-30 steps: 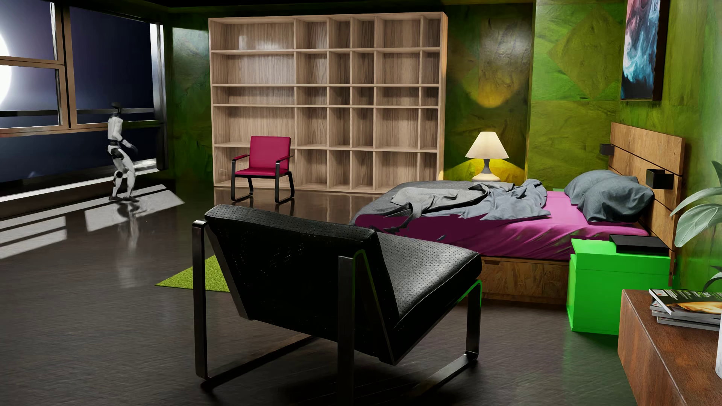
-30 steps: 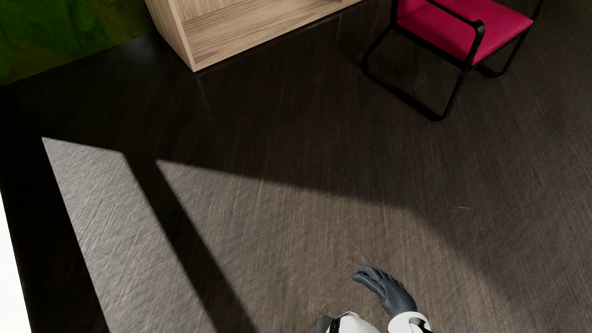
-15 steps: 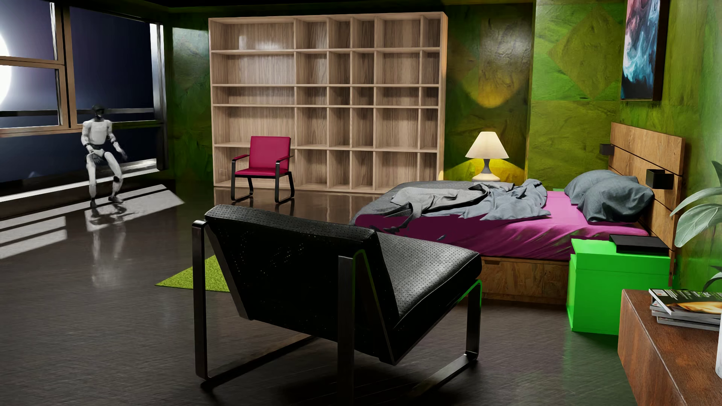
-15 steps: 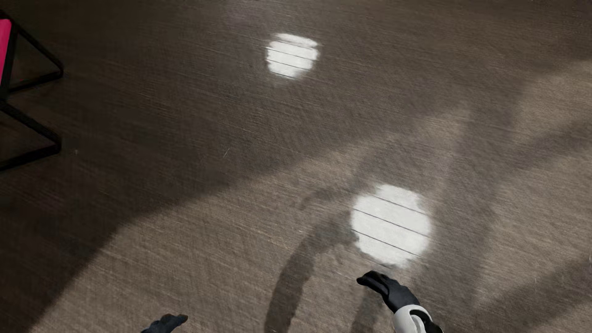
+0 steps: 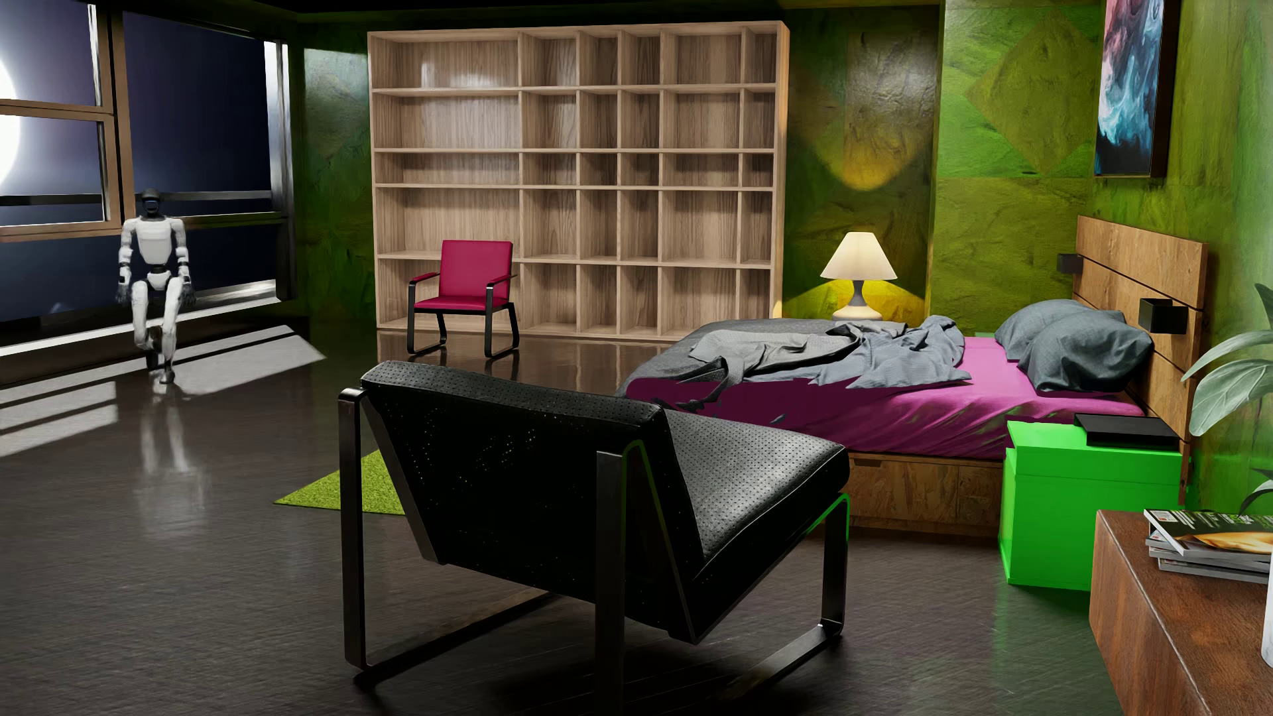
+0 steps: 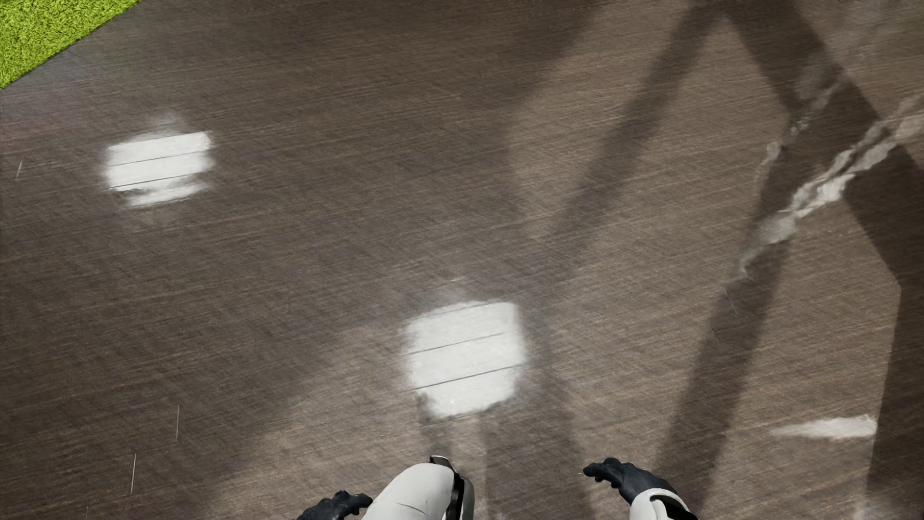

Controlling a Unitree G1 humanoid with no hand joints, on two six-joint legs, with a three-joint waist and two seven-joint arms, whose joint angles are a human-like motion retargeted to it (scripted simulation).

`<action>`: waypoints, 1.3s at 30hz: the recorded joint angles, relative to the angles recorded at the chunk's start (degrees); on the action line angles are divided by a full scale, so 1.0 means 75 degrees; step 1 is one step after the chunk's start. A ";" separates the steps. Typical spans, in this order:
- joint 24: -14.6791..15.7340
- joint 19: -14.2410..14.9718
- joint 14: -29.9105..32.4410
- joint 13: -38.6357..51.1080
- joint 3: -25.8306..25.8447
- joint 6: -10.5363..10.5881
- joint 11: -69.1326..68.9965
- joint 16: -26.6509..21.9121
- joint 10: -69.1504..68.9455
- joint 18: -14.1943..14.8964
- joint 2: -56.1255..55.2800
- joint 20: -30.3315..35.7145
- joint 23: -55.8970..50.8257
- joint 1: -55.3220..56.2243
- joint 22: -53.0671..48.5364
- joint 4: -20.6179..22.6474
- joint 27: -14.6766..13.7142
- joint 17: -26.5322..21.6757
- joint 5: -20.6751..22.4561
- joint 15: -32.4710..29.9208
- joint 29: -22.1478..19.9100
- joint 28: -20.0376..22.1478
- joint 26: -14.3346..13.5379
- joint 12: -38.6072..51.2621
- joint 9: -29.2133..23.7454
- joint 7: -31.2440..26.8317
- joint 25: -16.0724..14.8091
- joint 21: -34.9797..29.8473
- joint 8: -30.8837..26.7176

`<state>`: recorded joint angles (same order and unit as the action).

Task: Walk to the bed

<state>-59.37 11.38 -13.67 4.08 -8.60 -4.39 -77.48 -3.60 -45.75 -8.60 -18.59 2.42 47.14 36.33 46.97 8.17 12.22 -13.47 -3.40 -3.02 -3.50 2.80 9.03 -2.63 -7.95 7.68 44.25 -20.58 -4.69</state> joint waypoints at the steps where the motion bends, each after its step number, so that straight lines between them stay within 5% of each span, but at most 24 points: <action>1: 0.0345 -0.0495 -0.0224 -0.0206 0.0072 -0.0094 -0.0064 0.0056 0.0399 -0.0028 -0.1006 -0.0310 0.0794 -0.0730 -0.0522 0.0332 0.0192 -0.0248 -0.0492 0.0585 0.0550 0.0703 -0.0407 0.0254 0.0016 -0.0082 0.0372 -0.0326 0.0165; 3: 0.1328 -0.0767 -0.0361 -0.0993 0.0251 -0.0153 0.1352 0.0012 0.1302 -0.0077 -0.2492 -0.0385 0.1486 -0.2223 -0.1550 0.0932 0.0243 -0.0579 -0.1138 0.1363 0.1095 0.1392 -0.1337 0.0722 0.0087 -0.0580 0.0497 -0.0221 0.0474; 6: 0.2066 -0.0790 -0.0053 -0.2705 0.0599 -0.0073 0.6219 -0.0562 0.2548 -0.0116 -0.3151 0.0454 0.0836 -0.4416 -0.3055 0.1206 -0.0396 -0.0679 -0.1703 0.1524 0.0627 0.1474 -0.1892 0.1370 0.0267 -0.1775 -0.0367 0.1120 0.0866; 8: 0.2319 -0.0041 0.0450 -0.3637 0.0913 0.0115 0.8512 -0.0898 0.2795 -0.0281 -0.2895 0.0923 0.0326 -0.5685 -0.3762 0.0868 -0.0429 -0.0405 -0.1593 0.1434 0.0044 0.1596 -0.1955 0.1459 0.0396 -0.2328 -0.0681 0.1955 0.0322; 9: 0.2461 0.0227 0.0839 -0.3881 0.1062 0.0268 0.8083 -0.1054 0.2458 -0.0327 -0.2883 0.1043 0.0240 -0.6093 -0.3957 0.0568 -0.0294 -0.0182 -0.1447 0.1043 -0.0137 0.1645 -0.1865 0.1312 0.0445 -0.2411 -0.0707 0.2239 0.0153; 10: 0.2581 0.0367 0.1493 -0.3935 0.1176 0.0465 0.6939 -0.1176 0.1572 0.0012 -0.2968 0.1101 0.0329 -0.6188 -0.4036 0.0249 -0.0119 0.0040 -0.1232 0.0333 -0.0263 0.1654 -0.1686 0.1050 0.0464 -0.2348 -0.0665 0.2420 0.0126; 12: 0.2492 0.0267 0.3039 -0.3392 0.1249 0.0922 0.5034 -0.1118 -0.1467 0.1817 -0.2869 0.1176 0.1011 -0.5143 -0.3708 -0.0719 0.0426 0.0363 -0.1107 0.0813 -0.0279 0.1558 -0.1112 0.0385 0.0410 -0.1339 -0.0151 0.2287 0.0567; 14: 0.1706 0.0050 0.2408 -0.2292 0.1115 0.1310 0.4718 -0.0805 -0.3818 0.1776 -0.1938 0.1585 0.1476 -0.3021 -0.2517 -0.1149 0.0831 0.0575 -0.1116 0.1772 0.0193 0.1129 -0.0356 -0.0056 0.0354 -0.0430 0.0851 0.1517 0.1230; 15: 0.1272 0.0066 0.2025 -0.1786 0.1041 0.1433 0.5018 -0.0693 -0.4065 0.1652 -0.1200 0.1955 0.1232 -0.1964 -0.1630 -0.1152 0.0618 0.0655 -0.1179 0.2043 0.0155 0.0689 -0.0073 -0.0140 0.0366 -0.0047 0.1067 0.1343 0.1659; 16: 0.0971 0.0091 0.1640 -0.1380 0.0965 0.1512 0.5467 -0.0653 -0.3757 0.1550 -0.0363 0.2321 0.0739 -0.1050 -0.0693 -0.1261 0.0169 0.0725 -0.1194 0.2196 -0.0192 0.0080 0.0052 -0.0207 0.0402 0.0322 0.0890 0.1491 0.2155; 18: 0.0727 0.0178 0.1097 -0.0702 0.0789 0.1592 0.6513 -0.0833 -0.2041 0.1331 0.1322 0.2763 -0.0340 0.0376 0.0918 -0.1459 -0.0841 0.0818 -0.0912 0.2298 -0.1146 -0.1383 -0.0163 -0.0403 0.0508 0.0656 -0.0112 0.2146 0.3069; 20: 0.0691 0.0315 0.1030 0.0149 0.0583 0.1584 0.7607 -0.1213 0.0577 0.0973 0.2790 0.2605 -0.1462 0.1347 0.1584 -0.1594 -0.1165 0.0836 -0.0381 0.2231 -0.1985 -0.2169 -0.0488 -0.0785 0.0619 0.0464 -0.1112 0.2525 0.3542; 21: 0.0884 0.0364 0.1044 0.0488 0.0478 0.1534 0.8058 -0.1280 0.1847 0.0812 0.3434 0.2123 -0.2124 0.1643 0.1679 -0.1620 -0.1233 0.0852 -0.0115 0.2086 -0.2340 -0.1905 -0.0342 -0.1051 0.0665 0.0281 -0.1576 0.2586 0.3580; 23: 0.1725 0.0372 0.0955 0.0579 0.0272 0.1351 0.8164 -0.0966 0.2730 0.0622 0.4434 0.0448 -0.3438 0.1760 0.1935 -0.1735 -0.1571 0.0897 0.0100 0.1323 -0.2449 -0.0288 0.0736 -0.1578 0.0736 0.0347 -0.2107 0.2554 0.3263; 25: 0.2313 0.0208 0.1690 0.0030 0.0143 0.1000 0.6353 -0.0170 0.1652 -0.0217 0.4468 -0.0949 -0.4242 0.1394 0.1936 -0.1658 -0.1574 0.0695 -0.0405 -0.0566 -0.1908 0.1074 0.1826 -0.1897 0.0768 0.0747 -0.1420 0.2295 0.2473; 27: 0.2262 -0.0341 0.1346 -0.0554 0.0245 0.0498 0.2803 0.0409 0.0584 -0.0491 0.2889 -0.1131 -0.4239 0.0886 0.1744 -0.1063 -0.1146 0.0351 -0.1045 -0.1846 -0.1380 0.0650 0.1523 -0.1629 0.0638 0.0951 -0.0027 0.1891 0.1532; 28: 0.1769 -0.0313 0.0885 -0.0752 0.0331 0.0281 0.1280 0.0468 0.0424 -0.0451 0.1640 -0.0765 -0.3779 0.0489 0.1637 -0.0631 -0.0904 0.0280 -0.0871 -0.1301 -0.1042 0.0558 0.1368 -0.1200 0.0550 0.0993 0.0322 0.1641 0.0770; 30: 0.0796 -0.0467 0.0247 -0.0974 0.0406 0.0048 0.0154 0.0587 0.0881 -0.0392 -0.0762 -0.0236 -0.1995 -0.0660 0.0914 0.0175 -0.0559 0.0177 -0.0656 -0.0043 0.0157 0.1416 0.1294 -0.0181 0.0457 0.0721 0.0384 0.1080 -0.0003; 31: 0.0883 -0.0691 0.0049 -0.1092 0.0440 0.0023 0.0596 0.0751 0.1297 -0.0395 -0.1689 -0.0284 -0.0984 -0.1336 0.0343 0.0485 -0.0447 0.0087 -0.0763 0.0517 0.0891 0.1608 0.0904 0.0270 0.0444 0.0369 0.0521 0.0785 0.0074; 33: 0.1421 -0.1091 -0.0225 -0.1484 0.0585 0.0089 0.2931 0.0842 0.2156 -0.0417 -0.2840 -0.0020 0.0422 -0.2727 -0.0783 0.0814 -0.0273 0.0030 -0.0898 0.1110 0.1961 0.0942 -0.0309 0.1150 0.0451 -0.0513 0.1050 0.0391 0.0672; 35: 0.1188 -0.0695 -0.0351 -0.2095 0.0813 0.0168 0.6351 0.0437 0.3000 -0.0373 -0.3151 0.0909 0.0701 -0.4167 -0.2009 0.0805 -0.0275 0.0240 -0.0588 0.1206 0.1930 0.0702 -0.1181 0.2026 0.0471 -0.1510 0.1184 0.0662 0.0935; 37: 0.0960 0.0086 -0.0235 -0.2812 0.1075 0.0213 0.8678 0.0037 0.3345 -0.0275 -0.3079 0.1598 0.0415 -0.5506 -0.2959 0.0591 -0.0381 0.0593 -0.0369 0.1213 0.1008 0.1214 -0.1740 0.2620 0.0443 -0.2170 0.0847 0.1399 0.1113; 38: 0.1162 0.0115 0.0035 -0.3113 0.1218 0.0261 0.8441 -0.0077 0.3122 -0.0193 -0.3101 0.1752 0.0297 -0.6056 -0.3164 0.0459 -0.0382 0.0768 -0.0348 0.1306 0.0510 0.1422 -0.1871 0.2676 0.0429 -0.2306 0.0717 0.1725 0.1314; 39: 0.1508 -0.0268 0.0594 -0.3331 0.1375 0.0361 0.7488 -0.0200 0.2644 0.0045 -0.3160 0.1839 0.0256 -0.6429 -0.3205 0.0283 -0.0317 0.0963 -0.0237 0.1175 0.0144 0.1505 -0.1851 0.2545 0.0431 -0.2424 0.0654 0.1976 0.1301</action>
<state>-48.06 9.37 -9.22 -20.90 1.71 -1.68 -21.32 -5.10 -25.92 -8.27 -42.28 16.21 49.06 -11.89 22.93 10.29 9.84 -6.25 -5.18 5.79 -2.43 14.08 -4.85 16.46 -4.72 -10.50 49.15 -5.76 5.07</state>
